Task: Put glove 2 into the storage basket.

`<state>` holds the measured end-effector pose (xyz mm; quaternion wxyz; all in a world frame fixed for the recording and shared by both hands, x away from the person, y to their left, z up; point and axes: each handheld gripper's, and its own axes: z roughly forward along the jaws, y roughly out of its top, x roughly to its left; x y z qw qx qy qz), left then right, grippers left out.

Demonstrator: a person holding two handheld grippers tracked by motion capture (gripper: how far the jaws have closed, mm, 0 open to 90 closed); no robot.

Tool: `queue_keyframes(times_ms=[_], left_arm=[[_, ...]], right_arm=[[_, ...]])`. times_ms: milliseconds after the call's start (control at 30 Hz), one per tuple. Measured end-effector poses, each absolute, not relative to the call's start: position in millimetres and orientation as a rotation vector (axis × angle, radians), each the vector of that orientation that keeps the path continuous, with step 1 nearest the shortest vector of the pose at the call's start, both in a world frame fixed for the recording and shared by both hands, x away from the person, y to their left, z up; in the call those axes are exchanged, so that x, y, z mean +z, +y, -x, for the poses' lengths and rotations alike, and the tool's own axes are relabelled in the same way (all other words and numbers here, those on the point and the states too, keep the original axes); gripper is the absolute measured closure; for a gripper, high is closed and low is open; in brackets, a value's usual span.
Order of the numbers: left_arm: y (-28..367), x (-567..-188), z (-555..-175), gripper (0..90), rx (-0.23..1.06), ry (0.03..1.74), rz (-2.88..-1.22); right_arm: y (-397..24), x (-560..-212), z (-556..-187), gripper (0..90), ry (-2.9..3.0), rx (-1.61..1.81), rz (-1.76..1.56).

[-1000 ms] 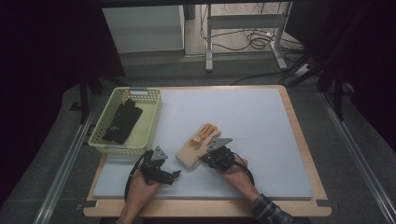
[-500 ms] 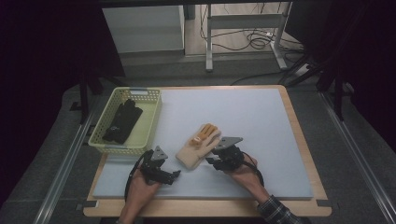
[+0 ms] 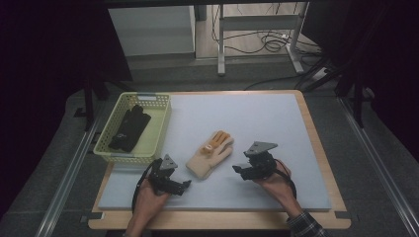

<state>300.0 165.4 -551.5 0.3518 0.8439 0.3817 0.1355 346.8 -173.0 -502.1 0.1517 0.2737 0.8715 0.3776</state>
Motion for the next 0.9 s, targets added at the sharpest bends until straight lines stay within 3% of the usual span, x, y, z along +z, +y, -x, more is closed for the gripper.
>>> queue_keyframes(times_ms=[600,900], left_arm=[[165.2,-551.5,-300.1,1.5,0.351,0.988,-2.187],[165.1,-551.6,-300.0,1.5,0.352,0.987,-2.187]], right_arm=[[-236.5,-514.3,-346.4,12.0,2.397,0.984,-0.991],[-251.9,-528.6,-344.7,9.2,2.371,0.943,-1.057]])
